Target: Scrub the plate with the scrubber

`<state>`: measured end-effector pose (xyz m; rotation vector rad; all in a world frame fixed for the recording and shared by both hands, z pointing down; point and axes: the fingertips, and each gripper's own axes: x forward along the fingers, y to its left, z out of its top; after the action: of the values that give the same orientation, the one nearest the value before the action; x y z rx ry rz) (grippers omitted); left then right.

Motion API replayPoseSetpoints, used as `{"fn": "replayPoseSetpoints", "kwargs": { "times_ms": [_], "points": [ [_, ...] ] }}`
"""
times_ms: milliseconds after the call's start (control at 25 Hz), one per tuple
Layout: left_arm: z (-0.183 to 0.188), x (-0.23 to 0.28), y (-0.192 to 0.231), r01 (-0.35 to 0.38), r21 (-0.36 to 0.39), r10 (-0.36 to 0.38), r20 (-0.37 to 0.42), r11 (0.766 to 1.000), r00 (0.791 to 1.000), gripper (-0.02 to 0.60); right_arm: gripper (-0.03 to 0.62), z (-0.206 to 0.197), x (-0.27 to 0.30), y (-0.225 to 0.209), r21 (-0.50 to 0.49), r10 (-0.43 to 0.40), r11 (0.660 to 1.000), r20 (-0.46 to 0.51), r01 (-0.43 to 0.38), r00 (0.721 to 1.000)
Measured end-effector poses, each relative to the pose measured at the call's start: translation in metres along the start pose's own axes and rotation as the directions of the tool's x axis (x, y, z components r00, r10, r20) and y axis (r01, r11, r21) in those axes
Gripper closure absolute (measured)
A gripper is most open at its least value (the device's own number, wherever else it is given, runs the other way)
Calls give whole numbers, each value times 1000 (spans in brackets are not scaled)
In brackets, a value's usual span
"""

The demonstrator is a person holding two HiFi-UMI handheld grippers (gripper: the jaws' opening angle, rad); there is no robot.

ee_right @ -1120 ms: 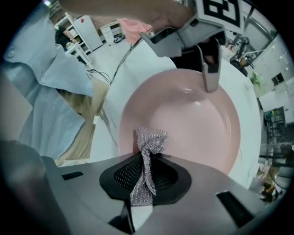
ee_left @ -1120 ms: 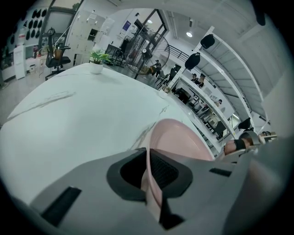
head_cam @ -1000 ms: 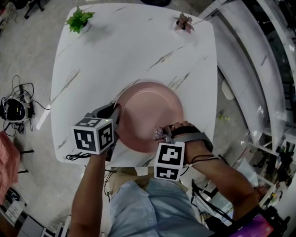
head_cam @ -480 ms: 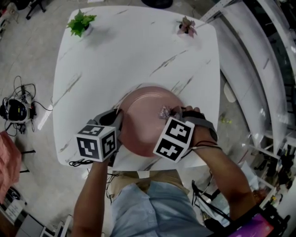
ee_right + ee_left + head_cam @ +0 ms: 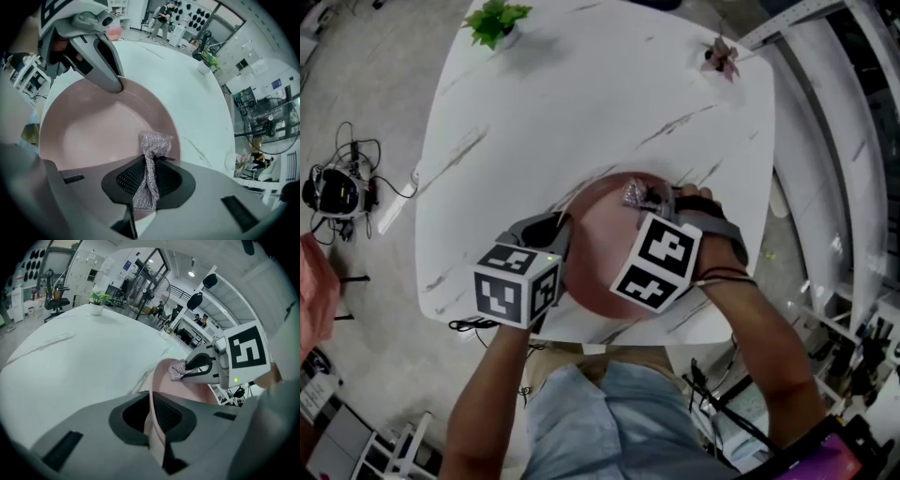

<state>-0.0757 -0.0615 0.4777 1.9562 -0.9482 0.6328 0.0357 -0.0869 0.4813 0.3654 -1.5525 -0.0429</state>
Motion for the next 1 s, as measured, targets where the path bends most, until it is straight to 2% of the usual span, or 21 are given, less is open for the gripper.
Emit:
{"fn": "replayPoseSetpoints", "kwargs": {
  "times_ms": [320,680,1000],
  "points": [
    [2,0,3,3,-16,-3,0,1000,1000,563,520,39,-2,12,-168,-28,985,55,37,998],
    [2,-1,5,2,-30,-2,11,1000,1000,563,521,70,-11,52,-313,-49,946,106,80,993],
    [2,-1,5,-1,-27,1,18,1000,1000,563,522,75,-19,77,-296,-81,947,156,125,984]
  ]
}}
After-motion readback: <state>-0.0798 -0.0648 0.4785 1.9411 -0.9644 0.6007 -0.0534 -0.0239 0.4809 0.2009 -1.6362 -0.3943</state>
